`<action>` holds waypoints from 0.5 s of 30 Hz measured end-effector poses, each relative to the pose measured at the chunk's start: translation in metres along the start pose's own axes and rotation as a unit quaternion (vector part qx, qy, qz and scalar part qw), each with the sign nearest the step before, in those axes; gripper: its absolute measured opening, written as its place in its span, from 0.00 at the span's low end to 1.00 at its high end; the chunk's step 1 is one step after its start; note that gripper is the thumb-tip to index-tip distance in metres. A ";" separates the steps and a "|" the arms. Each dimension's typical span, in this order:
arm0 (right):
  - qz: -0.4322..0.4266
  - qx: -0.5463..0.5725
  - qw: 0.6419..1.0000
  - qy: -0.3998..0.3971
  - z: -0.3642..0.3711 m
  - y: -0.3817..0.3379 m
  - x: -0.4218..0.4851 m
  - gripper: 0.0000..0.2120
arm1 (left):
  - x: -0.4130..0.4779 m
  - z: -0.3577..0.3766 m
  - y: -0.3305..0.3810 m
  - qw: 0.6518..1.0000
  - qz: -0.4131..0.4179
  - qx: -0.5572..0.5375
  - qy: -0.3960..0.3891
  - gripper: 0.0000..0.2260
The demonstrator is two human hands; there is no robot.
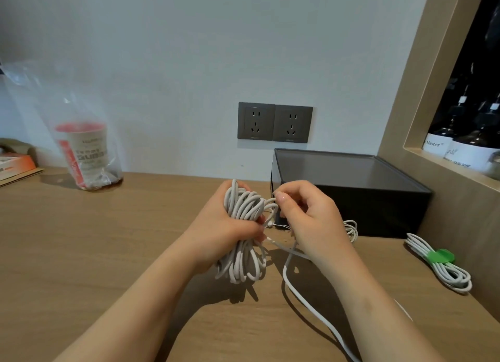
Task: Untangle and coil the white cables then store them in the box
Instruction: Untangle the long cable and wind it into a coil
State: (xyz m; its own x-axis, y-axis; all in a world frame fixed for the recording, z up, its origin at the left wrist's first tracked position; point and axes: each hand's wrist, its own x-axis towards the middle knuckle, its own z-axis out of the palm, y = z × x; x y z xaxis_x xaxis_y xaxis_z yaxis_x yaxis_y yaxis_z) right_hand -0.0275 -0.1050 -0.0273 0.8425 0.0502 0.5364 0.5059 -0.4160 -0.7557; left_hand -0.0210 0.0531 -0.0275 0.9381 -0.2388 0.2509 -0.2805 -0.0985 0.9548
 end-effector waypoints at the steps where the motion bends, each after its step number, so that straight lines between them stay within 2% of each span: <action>1: 0.005 0.034 0.999 -0.008 -0.002 -0.001 0.000 0.07 | 0.000 -0.001 0.000 1.000 -0.003 -0.007 -0.002 0.18; 5: -0.009 0.044 0.997 -0.056 -0.005 -0.004 -0.001 0.11 | 0.002 -0.004 0.000 1.000 -0.016 -0.025 -0.002 0.18; 12: -0.022 0.009 0.999 -0.043 -0.004 -0.005 -0.004 0.14 | -0.002 -0.001 0.000 0.998 -0.037 0.015 -0.050 0.23; 15: -0.025 0.018 0.999 -0.030 -0.002 -0.006 -0.003 0.14 | -0.001 -0.002 0.001 0.998 -0.045 -0.020 -0.043 0.22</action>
State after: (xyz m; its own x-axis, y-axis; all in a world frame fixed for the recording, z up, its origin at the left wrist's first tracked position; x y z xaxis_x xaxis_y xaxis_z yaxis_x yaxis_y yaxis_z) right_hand -0.0332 -0.1041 -0.0232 0.8250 0.1257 0.5509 0.5531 -0.3793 -0.7418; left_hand -0.0215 0.0547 -0.0265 0.9375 -0.3137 0.1509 -0.1862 -0.0855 0.9788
